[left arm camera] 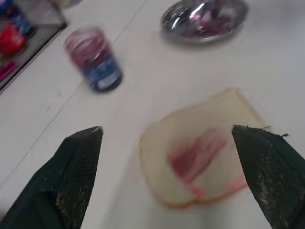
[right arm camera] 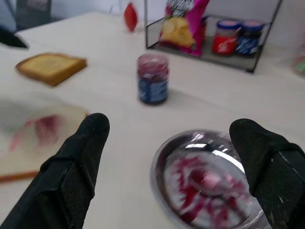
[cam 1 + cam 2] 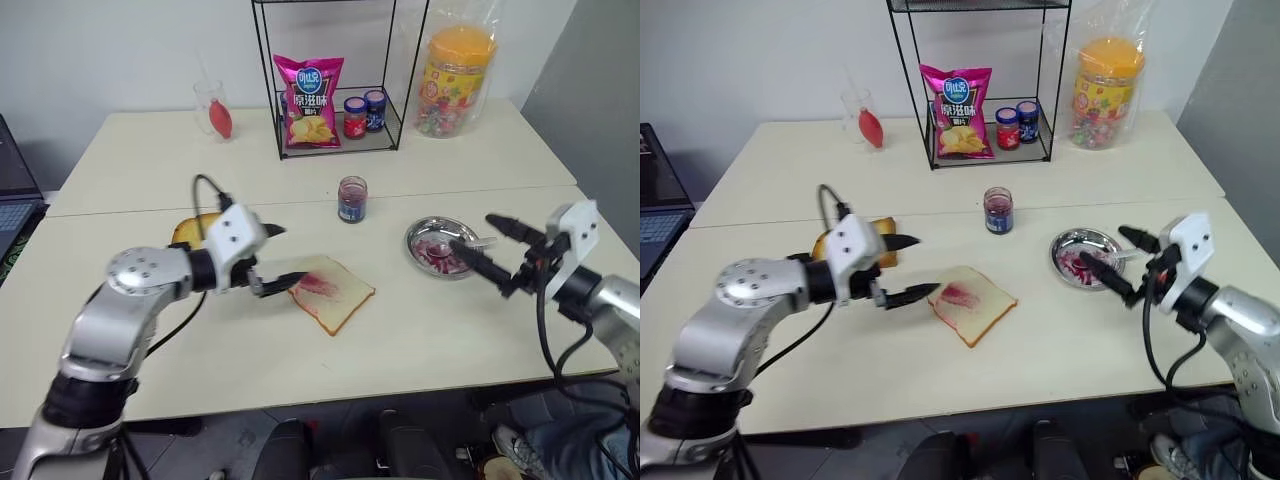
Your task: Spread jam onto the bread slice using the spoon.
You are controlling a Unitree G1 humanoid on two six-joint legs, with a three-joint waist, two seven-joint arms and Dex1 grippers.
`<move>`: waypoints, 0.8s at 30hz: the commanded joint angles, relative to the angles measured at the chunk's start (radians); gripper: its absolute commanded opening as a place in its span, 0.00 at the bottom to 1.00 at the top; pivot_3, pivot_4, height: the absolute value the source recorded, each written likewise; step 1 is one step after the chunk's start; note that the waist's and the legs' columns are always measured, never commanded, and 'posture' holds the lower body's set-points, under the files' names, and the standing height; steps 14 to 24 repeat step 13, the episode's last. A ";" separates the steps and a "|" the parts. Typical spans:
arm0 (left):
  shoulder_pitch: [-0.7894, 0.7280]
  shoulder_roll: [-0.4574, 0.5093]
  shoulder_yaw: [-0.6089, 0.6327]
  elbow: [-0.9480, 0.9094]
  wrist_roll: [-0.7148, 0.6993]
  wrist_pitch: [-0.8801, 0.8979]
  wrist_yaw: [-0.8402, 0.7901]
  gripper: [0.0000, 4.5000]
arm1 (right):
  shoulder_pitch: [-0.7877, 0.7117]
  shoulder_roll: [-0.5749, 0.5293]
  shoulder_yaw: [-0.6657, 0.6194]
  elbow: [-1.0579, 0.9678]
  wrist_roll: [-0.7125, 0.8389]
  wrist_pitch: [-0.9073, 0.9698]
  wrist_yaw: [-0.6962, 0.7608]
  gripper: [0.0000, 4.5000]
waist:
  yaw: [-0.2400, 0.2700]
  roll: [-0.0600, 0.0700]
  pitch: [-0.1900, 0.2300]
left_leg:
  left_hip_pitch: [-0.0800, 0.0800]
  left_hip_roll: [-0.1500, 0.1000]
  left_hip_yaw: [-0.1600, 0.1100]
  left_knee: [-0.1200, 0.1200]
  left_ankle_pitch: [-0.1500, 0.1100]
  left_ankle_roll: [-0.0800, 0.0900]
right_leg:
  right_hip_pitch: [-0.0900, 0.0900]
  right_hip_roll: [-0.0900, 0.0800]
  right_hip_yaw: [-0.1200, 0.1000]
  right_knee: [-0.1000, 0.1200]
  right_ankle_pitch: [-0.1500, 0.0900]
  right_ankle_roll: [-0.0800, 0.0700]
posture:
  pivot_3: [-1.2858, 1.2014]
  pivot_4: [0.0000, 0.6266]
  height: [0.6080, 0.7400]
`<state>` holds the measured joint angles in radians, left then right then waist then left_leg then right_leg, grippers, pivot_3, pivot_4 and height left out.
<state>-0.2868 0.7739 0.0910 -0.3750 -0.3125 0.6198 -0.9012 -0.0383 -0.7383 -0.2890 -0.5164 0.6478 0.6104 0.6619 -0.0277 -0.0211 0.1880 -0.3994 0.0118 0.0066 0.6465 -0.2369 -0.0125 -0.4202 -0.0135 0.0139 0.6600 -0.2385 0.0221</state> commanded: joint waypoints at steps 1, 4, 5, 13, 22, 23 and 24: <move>0.096 0.062 0.096 -0.070 -0.021 -0.020 -0.027 1.00 | 0.061 -0.050 -0.033 -0.070 -0.010 -0.024 0.060 0.99 | 0.000 -0.001 0.000 | 0.000 0.000 0.000 0.001 0.000 0.000 | 0.000 0.000 0.000 0.000 0.000 0.000 | 0.52 0.24 1.00; 0.228 0.142 0.180 -0.095 -0.027 -0.046 -0.098 1.00 | 0.159 -0.108 -0.093 -0.056 -0.058 -0.091 0.150 0.99 | 0.000 -0.002 -0.001 | 0.001 -0.001 0.002 0.000 0.000 0.000 | 0.000 -0.003 0.001 -0.001 0.000 0.000 | 0.52 0.24 1.00; 0.252 0.160 0.198 -0.092 -0.033 -0.061 -0.118 1.00 | 0.182 -0.120 -0.114 -0.050 -0.068 -0.117 0.175 0.99 | 0.001 -0.002 0.000 | 0.001 -0.001 0.002 0.000 0.000 0.000 | 0.001 -0.005 0.001 -0.001 0.000 0.000 | 0.52 0.24 1.00; 0.317 0.189 0.240 -0.070 -0.050 -0.104 -0.144 1.00 | 0.190 -0.153 -0.170 -0.009 -0.053 -0.135 0.251 0.99 | 0.004 -0.003 -0.001 | 0.002 0.000 0.002 0.001 0.000 0.000 | 0.001 -0.005 0.000 -0.001 -0.002 -0.005 | 0.52 0.24 1.00; 0.317 0.189 0.240 -0.070 -0.050 -0.104 -0.144 1.00 | 0.190 -0.153 -0.170 -0.009 -0.053 -0.135 0.251 0.99 | 0.004 -0.003 -0.001 | 0.002 0.000 0.002 0.001 0.000 0.000 | 0.001 -0.005 0.000 -0.001 -0.002 -0.005 | 0.52 0.24 1.00; 0.317 0.189 0.240 -0.070 -0.050 -0.104 -0.144 1.00 | 0.190 -0.153 -0.170 -0.009 -0.053 -0.135 0.251 0.99 | 0.004 -0.003 -0.001 | 0.002 0.000 0.002 0.001 0.000 0.000 | 0.001 -0.005 0.000 -0.001 -0.002 -0.005 | 0.52 0.24 1.00; 0.317 0.189 0.240 -0.070 -0.050 -0.104 -0.144 1.00 | 0.190 -0.153 -0.170 -0.009 -0.053 -0.135 0.251 0.99 | 0.004 -0.003 -0.001 | 0.002 0.000 0.002 0.001 0.000 0.000 | 0.001 -0.005 0.000 -0.001 -0.002 -0.005 | 0.52 0.24 1.00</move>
